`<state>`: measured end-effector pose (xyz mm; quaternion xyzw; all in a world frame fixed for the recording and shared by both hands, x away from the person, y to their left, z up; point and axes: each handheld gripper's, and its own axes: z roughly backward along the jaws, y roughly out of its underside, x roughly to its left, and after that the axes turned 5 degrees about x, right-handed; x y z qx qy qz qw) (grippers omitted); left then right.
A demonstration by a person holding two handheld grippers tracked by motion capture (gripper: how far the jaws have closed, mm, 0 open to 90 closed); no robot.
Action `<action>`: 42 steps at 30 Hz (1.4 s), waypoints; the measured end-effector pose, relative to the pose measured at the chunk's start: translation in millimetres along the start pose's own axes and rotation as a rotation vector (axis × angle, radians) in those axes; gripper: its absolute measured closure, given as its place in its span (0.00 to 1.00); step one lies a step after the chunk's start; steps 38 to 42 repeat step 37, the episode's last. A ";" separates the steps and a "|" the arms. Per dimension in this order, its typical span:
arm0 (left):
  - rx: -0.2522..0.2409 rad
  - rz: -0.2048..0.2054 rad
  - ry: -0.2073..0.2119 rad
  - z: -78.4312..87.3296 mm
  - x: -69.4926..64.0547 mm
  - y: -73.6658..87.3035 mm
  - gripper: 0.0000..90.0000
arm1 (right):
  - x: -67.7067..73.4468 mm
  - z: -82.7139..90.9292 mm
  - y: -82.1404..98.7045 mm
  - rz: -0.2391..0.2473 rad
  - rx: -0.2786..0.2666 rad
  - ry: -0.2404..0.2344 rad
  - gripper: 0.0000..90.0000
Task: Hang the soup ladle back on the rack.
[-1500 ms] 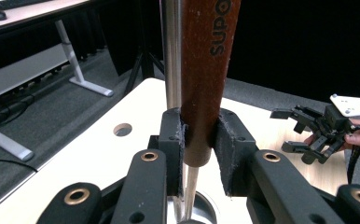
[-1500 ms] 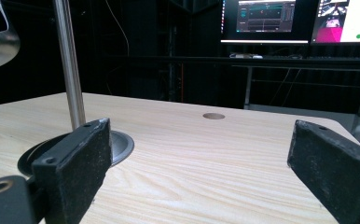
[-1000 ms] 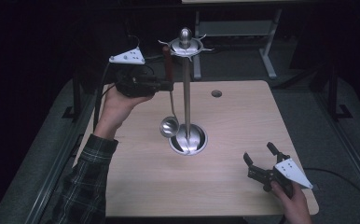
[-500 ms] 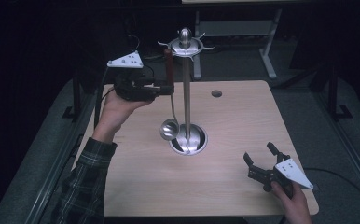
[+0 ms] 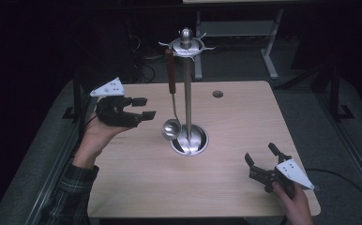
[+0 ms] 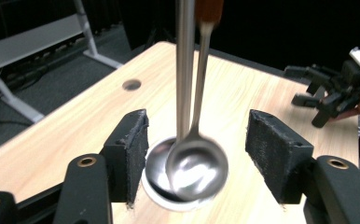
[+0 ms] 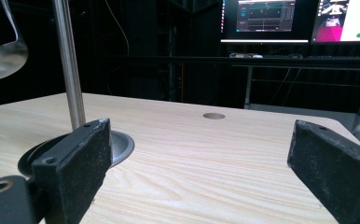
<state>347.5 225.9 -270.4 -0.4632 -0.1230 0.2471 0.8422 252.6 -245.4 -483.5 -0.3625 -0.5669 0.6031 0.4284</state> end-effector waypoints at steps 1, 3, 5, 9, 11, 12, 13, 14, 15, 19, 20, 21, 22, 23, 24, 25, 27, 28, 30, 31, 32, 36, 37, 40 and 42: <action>0.005 0.006 -0.005 1.8 0.3 5.7 0.41 | 0.3 -0.1 0.0 0.003 -0.001 0.001 0.07; 0.012 0.019 -0.018 5.5 0.5 17.3 0.40 | 0.4 -0.1 0.1 0.005 -0.002 0.002 0.07; 0.011 0.031 -0.031 8.1 0.4 29.5 0.39 | 0.6 -0.1 0.1 0.009 -0.002 0.002 0.07; 0.020 0.056 -0.059 10.7 0.4 55.1 0.36 | 0.7 0.0 0.1 0.006 -0.001 0.005 0.07; 0.020 0.073 -0.064 10.8 1.5 68.4 0.35 | 0.5 -0.2 0.1 0.005 -0.003 0.004 0.07; 0.023 0.078 -0.068 10.5 2.4 74.7 0.34 | 0.4 -0.1 0.1 0.004 -0.001 0.005 0.07; 0.026 0.091 -0.069 9.9 2.6 80.8 0.33 | 0.4 0.0 0.1 0.001 -0.001 0.006 0.07; 0.032 0.097 -0.071 9.3 3.0 86.7 0.32 | 0.3 0.0 0.1 0.001 -0.001 0.006 0.07; 0.037 0.107 -0.074 8.2 2.8 93.8 0.31 | 0.4 0.0 0.1 0.001 -0.001 0.006 0.07; 0.051 0.104 -0.105 5.7 -0.8 112.9 0.28 | 0.5 0.0 0.1 0.005 -0.002 0.006 0.07; 0.054 0.102 -0.112 5.1 -2.3 118.3 0.27 | 0.4 0.0 0.1 0.005 -0.002 0.006 0.07; 0.061 0.099 -0.119 5.1 -3.4 121.3 0.27 | 0.4 0.0 0.1 0.005 -0.002 0.005 0.07; 0.064 0.097 -0.128 4.8 -4.9 125.5 0.26 | 0.4 0.0 0.1 0.005 -0.002 0.005 0.07; 0.066 0.094 -0.135 4.5 -6.3 129.5 0.25 | 0.6 0.0 0.1 0.005 -0.002 0.004 0.07; 0.067 0.091 -0.139 3.9 -7.8 133.6 0.25 | 0.7 0.1 0.1 0.006 -0.002 0.004 0.07; 0.073 0.090 -0.145 3.0 -9.3 137.7 0.24 | 0.7 0.1 0.1 0.008 -0.002 0.003 0.07; 0.093 0.086 -0.160 1.0 -12.4 146.5 0.23 | 0.7 0.2 0.1 0.005 -0.003 0.003 0.07; 0.111 0.079 -0.167 0.4 -13.6 151.2 0.23 | 0.7 0.2 0.1 0.007 -0.003 0.003 0.07; 0.125 0.081 -0.173 -1.6 -17.1 161.3 0.22 | 0.9 0.3 0.1 0.007 -0.003 0.003 0.07; 0.136 0.080 -0.177 -2.2 -18.4 166.0 0.22 | 1.0 0.5 0.1 0.005 -0.003 0.003 0.07; 0.145 0.081 -0.178 -2.4 -19.1 169.3 0.22 | 1.0 0.5 0.1 0.005 -0.003 0.003 0.07; 0.191 0.092 -0.194 -3.5 -19.3 184.8 0.21 | 1.1 0.6 0.1 0.008 -0.003 0.003 0.07; 0.199 0.089 -0.199 -3.6 -18.0 187.2 0.21 | 1.1 0.6 0.1 0.009 -0.003 0.002 0.07; 0.199 0.089 -0.199 -3.6 -18.0 187.2 0.21 | 1.1 0.6 0.1 0.009 -0.003 0.002 0.07; 0.199 0.089 -0.199 -3.6 -18.0 187.2 0.21 | 1.1 0.6 0.1 0.009 -0.003 0.002 0.07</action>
